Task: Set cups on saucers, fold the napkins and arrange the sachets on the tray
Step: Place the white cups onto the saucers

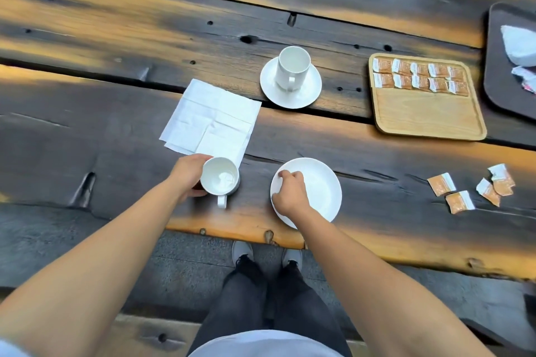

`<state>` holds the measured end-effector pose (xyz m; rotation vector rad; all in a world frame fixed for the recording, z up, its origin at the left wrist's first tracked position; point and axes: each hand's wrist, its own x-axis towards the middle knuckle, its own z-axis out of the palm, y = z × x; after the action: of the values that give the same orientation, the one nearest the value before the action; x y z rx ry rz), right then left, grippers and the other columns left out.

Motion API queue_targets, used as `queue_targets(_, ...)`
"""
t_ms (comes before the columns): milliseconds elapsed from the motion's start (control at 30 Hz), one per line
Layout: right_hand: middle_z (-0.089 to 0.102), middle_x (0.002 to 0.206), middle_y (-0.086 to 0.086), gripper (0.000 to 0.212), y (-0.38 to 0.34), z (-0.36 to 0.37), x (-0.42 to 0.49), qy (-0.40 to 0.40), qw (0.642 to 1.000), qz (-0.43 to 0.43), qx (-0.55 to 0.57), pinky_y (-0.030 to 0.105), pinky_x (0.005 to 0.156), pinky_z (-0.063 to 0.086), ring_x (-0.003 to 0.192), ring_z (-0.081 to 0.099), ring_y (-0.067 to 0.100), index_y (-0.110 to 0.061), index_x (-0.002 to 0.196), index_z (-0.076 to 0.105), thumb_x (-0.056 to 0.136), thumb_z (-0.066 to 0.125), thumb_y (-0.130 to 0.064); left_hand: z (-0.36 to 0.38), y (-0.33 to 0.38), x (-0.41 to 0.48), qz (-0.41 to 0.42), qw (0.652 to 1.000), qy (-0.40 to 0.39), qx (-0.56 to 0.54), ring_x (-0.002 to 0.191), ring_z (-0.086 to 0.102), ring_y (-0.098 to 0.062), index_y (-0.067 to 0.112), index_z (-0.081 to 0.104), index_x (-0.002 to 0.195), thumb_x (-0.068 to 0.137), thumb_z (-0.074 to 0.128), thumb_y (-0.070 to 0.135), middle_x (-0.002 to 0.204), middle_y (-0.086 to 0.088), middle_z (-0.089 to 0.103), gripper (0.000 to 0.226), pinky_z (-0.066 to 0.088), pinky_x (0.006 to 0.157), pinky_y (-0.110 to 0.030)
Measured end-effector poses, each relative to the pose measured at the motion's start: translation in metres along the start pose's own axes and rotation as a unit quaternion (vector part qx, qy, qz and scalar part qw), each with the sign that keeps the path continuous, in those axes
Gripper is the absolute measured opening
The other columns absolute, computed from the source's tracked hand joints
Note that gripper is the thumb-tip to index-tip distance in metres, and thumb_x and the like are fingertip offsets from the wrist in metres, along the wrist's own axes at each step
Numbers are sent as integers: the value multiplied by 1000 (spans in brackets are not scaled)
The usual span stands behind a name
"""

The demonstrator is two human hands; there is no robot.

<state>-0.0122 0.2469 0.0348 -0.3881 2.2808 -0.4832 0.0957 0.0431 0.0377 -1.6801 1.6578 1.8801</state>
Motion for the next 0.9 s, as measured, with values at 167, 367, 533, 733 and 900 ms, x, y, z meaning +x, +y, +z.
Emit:
queue_targets(167, 33, 135, 15, 50, -9, 11, -1, -5, 999, -14, 29, 30, 102, 36, 119, 47, 35, -5, 133, 47, 84, 49, 0, 0, -14, -7, -12, 998, -27, -48, 96, 65, -30, 23, 72, 97, 81, 67, 30, 104, -5, 68, 18, 61, 67, -45)
queue_targets(367, 32, 141, 16, 57, -27, 19, 0, -27, 997, -34, 58, 26, 106, 32, 126, 45, 34, -6, 142, 42, 85, 48, 1, -1, -20, -8, -8, 998, -32, -60, 87, 67, -28, 22, 72, 96, 85, 62, 27, 95, -6, 71, 16, 61, 68, -43)
queue_targets(533, 33, 145, 15, 63, -42, 25, 2, -33, 994, -29, 100, 33, 111, 36, 132, 42, 33, -10, 146, 40, 85, 46, 3, -3, -20, -10, -4, 998, -30, -61, 89, 68, -28, 21, 73, 96, 89, 55, 24, 96, -4, 71, 19, 60, 60, -38)
queue_targets(733, 36, 139, 16, 71, -52, 37, -2, -22, 989, -38, 142, 38, 106, 43, 119, 55, 32, -18, 147, 38, 81, 59, -2, -1, -22, -13, -5, 996, -38, -80, 91, 68, -30, 23, 72, 96, 88, 56, 27, 97, -5, 72, 18, 60, 60, -39)
queue_targets(900, 38, 134, 14, 72, -56, 45, -6, -35, 985, -94, 142, 30, 106, 43, 124, 48, 27, -20, 139, 49, 72, 65, 2, 1, -24, -13, -2, 994, -46, -96, 93, 68, -30, 23, 73, 93, 82, 60, 29, 98, -6, 73, 19, 60, 61, -39)
